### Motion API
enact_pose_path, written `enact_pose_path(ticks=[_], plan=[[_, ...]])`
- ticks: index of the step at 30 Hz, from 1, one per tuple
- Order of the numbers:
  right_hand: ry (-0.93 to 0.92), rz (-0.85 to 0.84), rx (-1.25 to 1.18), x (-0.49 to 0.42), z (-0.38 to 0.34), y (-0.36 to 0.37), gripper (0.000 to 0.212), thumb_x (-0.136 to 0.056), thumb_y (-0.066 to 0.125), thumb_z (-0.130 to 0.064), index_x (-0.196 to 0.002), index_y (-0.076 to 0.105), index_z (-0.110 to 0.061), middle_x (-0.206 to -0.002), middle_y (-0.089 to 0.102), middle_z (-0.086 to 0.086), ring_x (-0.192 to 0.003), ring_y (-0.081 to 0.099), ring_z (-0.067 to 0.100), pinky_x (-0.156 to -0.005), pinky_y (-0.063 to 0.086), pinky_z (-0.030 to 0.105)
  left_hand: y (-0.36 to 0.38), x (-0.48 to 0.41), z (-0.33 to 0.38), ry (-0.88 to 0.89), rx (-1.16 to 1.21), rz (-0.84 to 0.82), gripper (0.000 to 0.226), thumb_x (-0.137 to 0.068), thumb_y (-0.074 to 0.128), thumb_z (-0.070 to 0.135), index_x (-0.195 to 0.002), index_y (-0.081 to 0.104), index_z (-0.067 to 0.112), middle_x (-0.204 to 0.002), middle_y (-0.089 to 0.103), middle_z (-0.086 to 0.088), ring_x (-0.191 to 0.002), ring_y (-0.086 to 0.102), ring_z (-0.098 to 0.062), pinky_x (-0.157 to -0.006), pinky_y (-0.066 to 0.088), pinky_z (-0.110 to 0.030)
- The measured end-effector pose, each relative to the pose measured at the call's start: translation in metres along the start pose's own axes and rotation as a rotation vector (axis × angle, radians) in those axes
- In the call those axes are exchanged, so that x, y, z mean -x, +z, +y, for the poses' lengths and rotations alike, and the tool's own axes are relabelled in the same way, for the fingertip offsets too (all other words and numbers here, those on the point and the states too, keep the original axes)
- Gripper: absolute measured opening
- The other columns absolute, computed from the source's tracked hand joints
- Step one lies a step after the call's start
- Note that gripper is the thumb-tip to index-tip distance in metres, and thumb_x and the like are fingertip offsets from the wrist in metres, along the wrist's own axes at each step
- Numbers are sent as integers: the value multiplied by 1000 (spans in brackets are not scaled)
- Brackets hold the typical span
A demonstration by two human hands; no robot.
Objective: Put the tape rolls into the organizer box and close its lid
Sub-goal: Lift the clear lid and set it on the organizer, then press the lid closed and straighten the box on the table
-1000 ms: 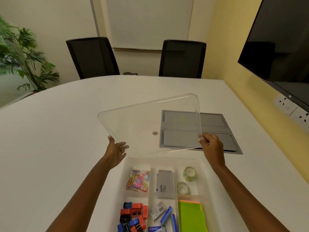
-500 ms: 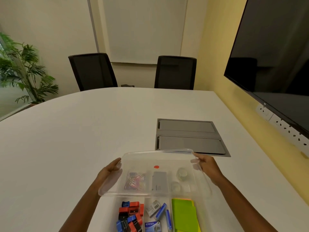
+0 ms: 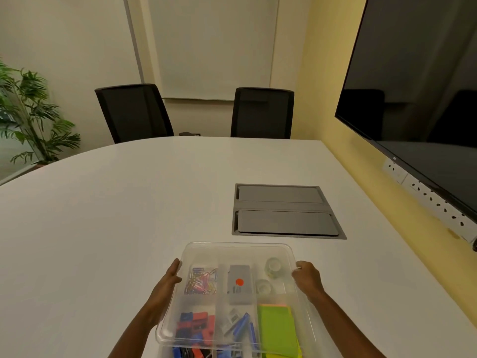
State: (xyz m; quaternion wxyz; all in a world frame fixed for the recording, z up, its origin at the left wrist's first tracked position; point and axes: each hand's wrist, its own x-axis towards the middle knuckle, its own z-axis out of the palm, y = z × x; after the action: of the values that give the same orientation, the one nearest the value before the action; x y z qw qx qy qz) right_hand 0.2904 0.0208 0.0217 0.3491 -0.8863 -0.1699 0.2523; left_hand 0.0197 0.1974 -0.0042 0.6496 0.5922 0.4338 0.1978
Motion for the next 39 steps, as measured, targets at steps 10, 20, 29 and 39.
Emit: enact_pose_path(ticks=[10, 20, 29, 39], plan=[[-37, 47, 152, 6, 4, 16, 34, -90, 37, 8, -120, 52, 5, -124, 59, 21, -118, 53, 34, -95, 46, 35, 1, 3, -10, 14, -112, 52, 49, -97, 28, 11, -143, 16, 26, -156, 15, -3, -140, 23, -29, -112, 25, -49], [-79, -16, 158, 15, 14, 15, 35, -92, 38, 5, -125, 47, 8, -130, 55, 24, -120, 52, 35, -97, 44, 37, 2, 14, -23, 11, -135, 78, 48, -98, 27, 9, -143, 16, 19, -156, 14, -4, -143, 17, -26, -117, 16, -44], [85, -161, -268, 76, 84, -3, 25, -90, 55, -1, -67, 58, -10, -53, 42, 1, -49, 35, 12, -49, 28, 25, 5, 45, -46, -7, -89, 166, 31, -95, 40, 10, -124, 48, 3, -123, 57, -24, -99, 55, -36, -94, 44, -48], [295, -58, -778, 123, 100, 8, 16, -85, 61, 7, -71, 62, 0, -77, 59, 14, -62, 54, 20, -49, 55, 19, 7, 89, -73, 2, -31, 309, 23, -90, 53, 21, -104, 61, 4, -101, 62, -13, -90, 55, -29, -74, 45, -36]])
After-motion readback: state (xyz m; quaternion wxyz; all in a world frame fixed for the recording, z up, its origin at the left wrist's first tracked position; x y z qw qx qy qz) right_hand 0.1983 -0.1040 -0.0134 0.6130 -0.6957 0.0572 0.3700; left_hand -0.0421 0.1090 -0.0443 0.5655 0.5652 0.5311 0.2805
